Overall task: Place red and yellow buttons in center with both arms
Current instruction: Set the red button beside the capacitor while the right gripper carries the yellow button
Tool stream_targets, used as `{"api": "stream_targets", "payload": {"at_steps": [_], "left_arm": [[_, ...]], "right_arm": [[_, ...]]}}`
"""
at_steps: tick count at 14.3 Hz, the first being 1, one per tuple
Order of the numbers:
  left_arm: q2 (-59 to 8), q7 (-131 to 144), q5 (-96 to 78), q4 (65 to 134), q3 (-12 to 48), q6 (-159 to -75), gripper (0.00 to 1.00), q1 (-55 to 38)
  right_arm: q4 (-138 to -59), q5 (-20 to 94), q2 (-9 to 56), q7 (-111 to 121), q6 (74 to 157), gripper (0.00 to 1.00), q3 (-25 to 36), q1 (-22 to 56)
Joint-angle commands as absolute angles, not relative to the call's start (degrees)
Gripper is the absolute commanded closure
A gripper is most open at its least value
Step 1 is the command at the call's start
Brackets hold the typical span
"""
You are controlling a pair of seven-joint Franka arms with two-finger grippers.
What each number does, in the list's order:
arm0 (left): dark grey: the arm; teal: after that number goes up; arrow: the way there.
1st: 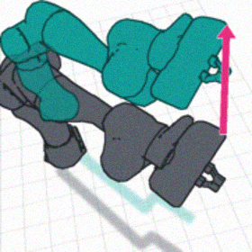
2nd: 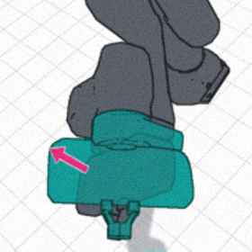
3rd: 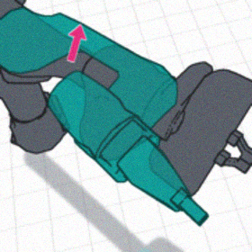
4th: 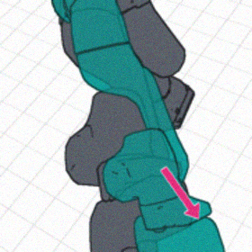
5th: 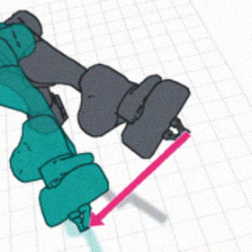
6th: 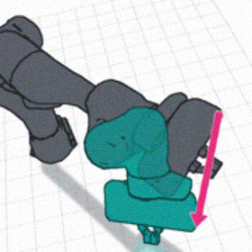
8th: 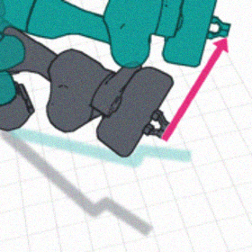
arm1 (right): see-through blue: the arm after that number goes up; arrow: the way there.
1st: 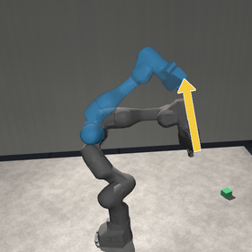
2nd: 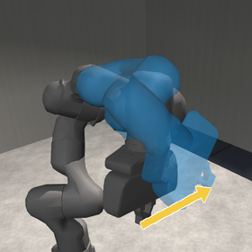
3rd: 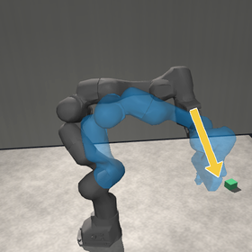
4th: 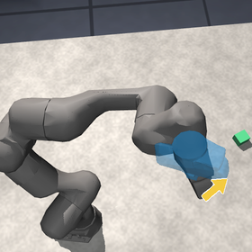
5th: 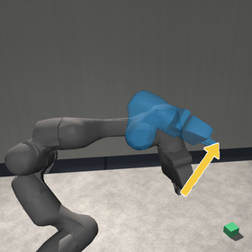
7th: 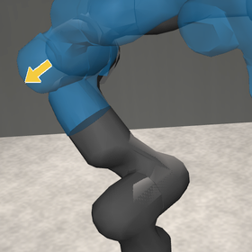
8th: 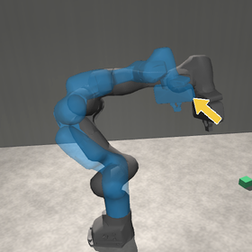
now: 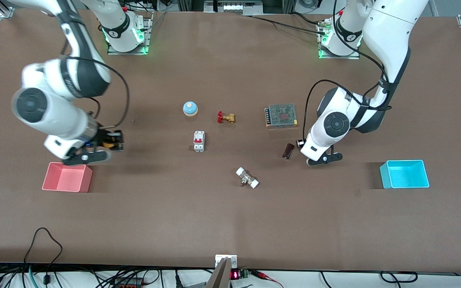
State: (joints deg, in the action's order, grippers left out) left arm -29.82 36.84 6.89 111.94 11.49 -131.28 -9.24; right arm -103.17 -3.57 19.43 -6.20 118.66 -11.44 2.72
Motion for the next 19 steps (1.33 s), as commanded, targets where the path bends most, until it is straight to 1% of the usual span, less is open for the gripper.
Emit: {"api": "stream_targets", "payload": {"at_steps": [1,3,6,7,9,12,13,15,16,18,19], "left_arm": [[-28.22,35.95,7.56,112.24,11.51,-131.05,0.0,-8.96],[-26.37,33.5,7.47,111.89,11.43,-128.6,0.0,-8.53],[-26.11,31.91,7.56,111.8,11.34,-128.06,0.0,-7.91],[-24.54,30.86,7.56,111.71,11.34,-126.93,0.0,-7.65],[-21.98,23.59,7.56,109.88,10.99,-123.15,0.0,-6.86],[-19.35,11.37,7.56,106.79,11.07,-117.26,0.0,-3.17],[-18.47,8.38,7.56,104.96,10.99,-115.16,0.0,-2.56],[-18.19,4.15,7.56,98.82,10.81,-107.27,0.0,-1.33],[-18.19,3.09,7.38,95.92,10.9,-103.05,0.0,-0.1],[-17.76,3.33,7.29,88.8,11.6,-94.18,0.0,0.88],[-17.75,3.69,7.99,85.2,11.69,-88.21,0.0,0.53]], "right_arm": [[-107.57,-3.6,20.91,-8.34,124.88,0.88,-11.25,4.21],[-107.58,-3.69,23.54,-8.44,126.46,0.88,-11.25,5.44],[-107.67,-4.04,26.88,-8.35,129.71,0.87,-11.25,5.98],[-107.84,-4.04,27.5,-8.44,130.77,0.87,-11.25,5.98],[-108.19,-4.04,28.12,-8.44,131.66,0.87,-11.25,5.98],[-108.19,-4.04,28.83,-8.44,132.01,0.84,-11.25,5.98],[-108.19,-4.04,28.92,-8.44,132.01,0.8,-11.25,5.89],[-108.19,-4.04,29.0,-8.44,132.01,0.78,-11.25,5.89],[-108.11,-4.04,29.35,-8.44,132.01,0.75,-11.25,5.98],[-108.11,-4.04,29.62,-8.44,132.1,0.74,-11.25,5.98],[-108.11,-4.04,29.71,-8.44,132.1,0.74,-11.25,5.98]]}}
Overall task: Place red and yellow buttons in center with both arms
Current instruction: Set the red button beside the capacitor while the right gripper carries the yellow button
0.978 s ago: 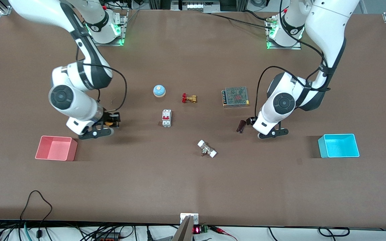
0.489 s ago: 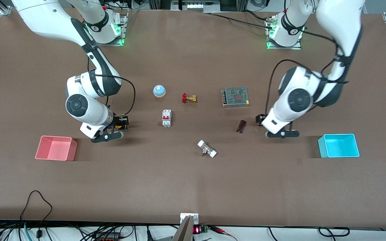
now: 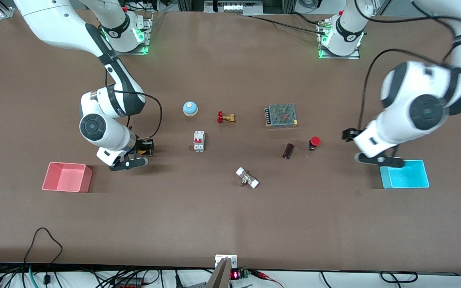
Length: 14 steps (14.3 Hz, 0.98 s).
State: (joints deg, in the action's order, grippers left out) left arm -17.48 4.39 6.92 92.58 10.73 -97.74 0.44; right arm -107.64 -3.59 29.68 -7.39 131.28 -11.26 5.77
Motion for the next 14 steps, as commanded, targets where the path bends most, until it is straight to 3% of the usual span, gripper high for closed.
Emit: {"api": "stream_targets", "payload": {"at_steps": [1,4,8,10,14], "left_arm": [[-17.67,3.43,7.91,82.47,11.52,-86.85,0.0,0.96],[-17.58,3.16,3.97,74.9,11.34,-85.79,0.0,3.5],[-17.75,3.25,3.43,73.74,10.99,-85.34,0.0,4.31],[-16.27,2.91,3.52,74.35,11.16,-83.42,0.0,4.66],[-14.07,2.46,3.43,75.75,10.81,-82.78,0.0,5.18]], "right_arm": [[-108.11,-4.04,29.79,-8.44,132.1,0.72,-11.25,5.98],[-107.93,-4.04,30.49,-8.44,132.1,0.72,-11.25,6.06],[-107.84,-4.13,31.03,-8.44,132.1,0.65,-11.25,6.42],[-107.84,-3.96,31.2,-8.52,132.1,0.39,-11.25,6.42],[-107.58,-3.6,31.03,-8.61,132.1,0.16,-11.34,6.33]]}}
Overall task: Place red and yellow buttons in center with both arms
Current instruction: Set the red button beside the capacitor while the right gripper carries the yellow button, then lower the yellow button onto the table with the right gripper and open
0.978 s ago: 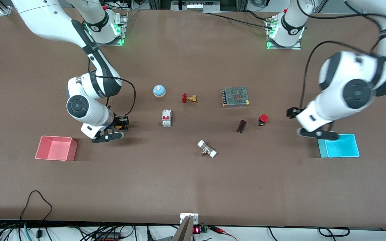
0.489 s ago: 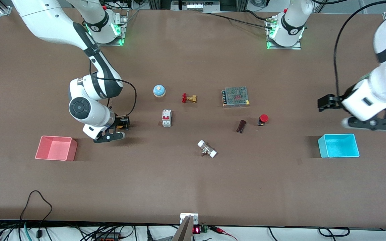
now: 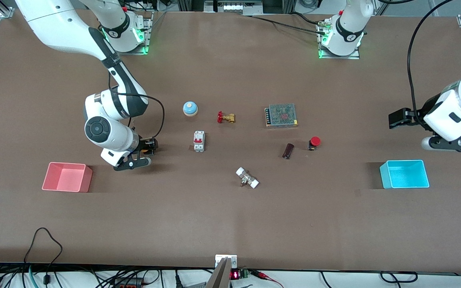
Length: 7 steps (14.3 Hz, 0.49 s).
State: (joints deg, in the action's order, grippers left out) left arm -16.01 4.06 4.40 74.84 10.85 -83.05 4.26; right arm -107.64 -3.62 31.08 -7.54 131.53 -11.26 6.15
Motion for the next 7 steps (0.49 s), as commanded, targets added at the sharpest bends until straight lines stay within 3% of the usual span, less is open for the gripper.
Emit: {"api": "stream_targets", "payload": {"at_steps": [1,5,7], "left_arm": [[-10.41,2.37,3.43,80.11,10.64,-84.97,0.0,4.75],[3.74,-2.9,1.68,99.61,7.56,-96.47,0.0,3.52],[5.98,-3.34,0.45,102.48,6.86,-97.21,0.0,2.29]], "right_arm": [[-107.32,-3.43,30.94,-8.61,132.1,0.0,-11.34,6.33],[-104.34,2.35,26.56,-7.74,128.52,0.0,-11.16,5.54],[-101.7,3.25,22.78,-7.73,122.99,0.0,-10.9,4.31]]}}
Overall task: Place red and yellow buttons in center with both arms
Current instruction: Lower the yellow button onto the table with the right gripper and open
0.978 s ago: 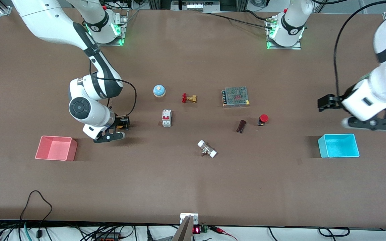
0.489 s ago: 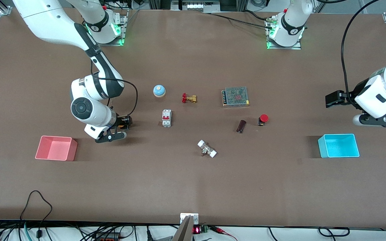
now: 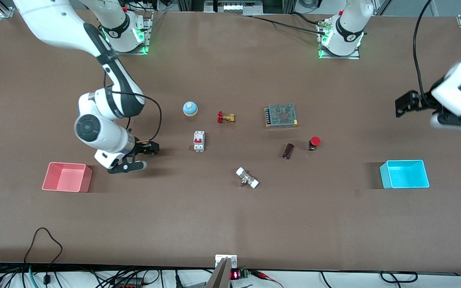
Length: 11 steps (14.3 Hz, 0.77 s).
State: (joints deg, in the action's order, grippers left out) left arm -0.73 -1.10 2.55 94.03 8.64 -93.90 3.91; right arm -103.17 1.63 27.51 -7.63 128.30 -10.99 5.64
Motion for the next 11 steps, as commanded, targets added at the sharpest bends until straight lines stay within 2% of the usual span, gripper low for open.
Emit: {"api": "stream_targets", "payload": {"at_steps": [1,3,6,11], "left_arm": [[5.89,-3.25,0.44,102.31,5.03,-97.12,0.0,0.2],[5.19,-3.08,0.61,100.56,3.08,-96.42,0.0,-1.93],[3.53,-3.08,0.88,99.85,3.42,-95.98,0.0,-1.58],[-0.17,-2.99,0.88,93.61,3.6,-91.5,0.0,-1.93]], "right_arm": [[-100.3,3.16,20.85,-7.73,120.17,0.0,-10.81,3.7],[-97.83,2.9,18.38,-7.3,116.38,0.0,-10.64,1.68],[-96.86,2.55,12.85,-7.03,112.33,0.0,-8.8,0.79],[-96.77,-2.54,3.88,-5.9,103.9,0.0,-7.21,-0.09]]}}
